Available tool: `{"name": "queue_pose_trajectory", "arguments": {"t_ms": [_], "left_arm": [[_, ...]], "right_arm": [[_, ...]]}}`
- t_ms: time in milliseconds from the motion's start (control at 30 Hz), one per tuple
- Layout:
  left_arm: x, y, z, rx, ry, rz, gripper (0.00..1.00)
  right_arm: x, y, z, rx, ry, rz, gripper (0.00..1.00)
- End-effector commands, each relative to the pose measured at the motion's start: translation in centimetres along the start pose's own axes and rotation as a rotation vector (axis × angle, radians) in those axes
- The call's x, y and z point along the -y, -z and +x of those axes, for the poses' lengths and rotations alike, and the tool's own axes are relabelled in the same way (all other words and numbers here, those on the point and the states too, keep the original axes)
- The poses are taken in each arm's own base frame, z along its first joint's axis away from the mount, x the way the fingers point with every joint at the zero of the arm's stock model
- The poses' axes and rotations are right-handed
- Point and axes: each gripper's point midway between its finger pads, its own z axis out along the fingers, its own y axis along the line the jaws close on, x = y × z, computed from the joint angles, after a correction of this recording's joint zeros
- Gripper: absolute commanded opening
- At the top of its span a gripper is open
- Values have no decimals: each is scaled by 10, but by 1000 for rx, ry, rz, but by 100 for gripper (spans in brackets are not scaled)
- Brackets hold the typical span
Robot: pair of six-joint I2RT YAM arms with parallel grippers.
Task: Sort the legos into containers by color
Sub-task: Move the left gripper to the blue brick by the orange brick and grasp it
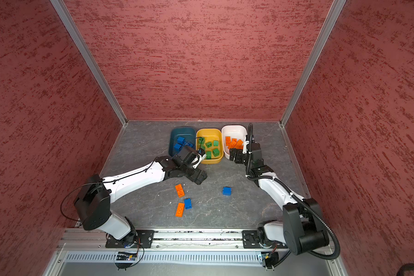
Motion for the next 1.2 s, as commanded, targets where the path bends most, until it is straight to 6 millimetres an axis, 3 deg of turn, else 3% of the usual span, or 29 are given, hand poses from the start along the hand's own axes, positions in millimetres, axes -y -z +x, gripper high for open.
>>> {"name": "queue_pose_trajectory", "arguments": {"t_ms": [0,133,367,733,867,1100,1167], "left_arm": [[26,7,50,-166,-173,142,100],[34,6,84,-240,-400,78,99],[29,3,132,-503,-525,47,98],[38,-16,133,-504,-538,53,76],[32,-25,143,-542,-573,18,68],[31,-38,148,-551,-574,13,41],[31,-38,144,-523,-564,11,39]], "right_arm": [[-15,-3,-21,49,-6,-48,99],[-16,-7,-22,43,-3,-49,99],[-16,-10,-23,38,1,-41,99],[-13,-11,-21,31,4,-24,99],[-13,-10,-20,29,3,-22,99],[-21,-10,-15,7,34,-54,99],[-21,-10,-14,6,35,-53,99]]}}
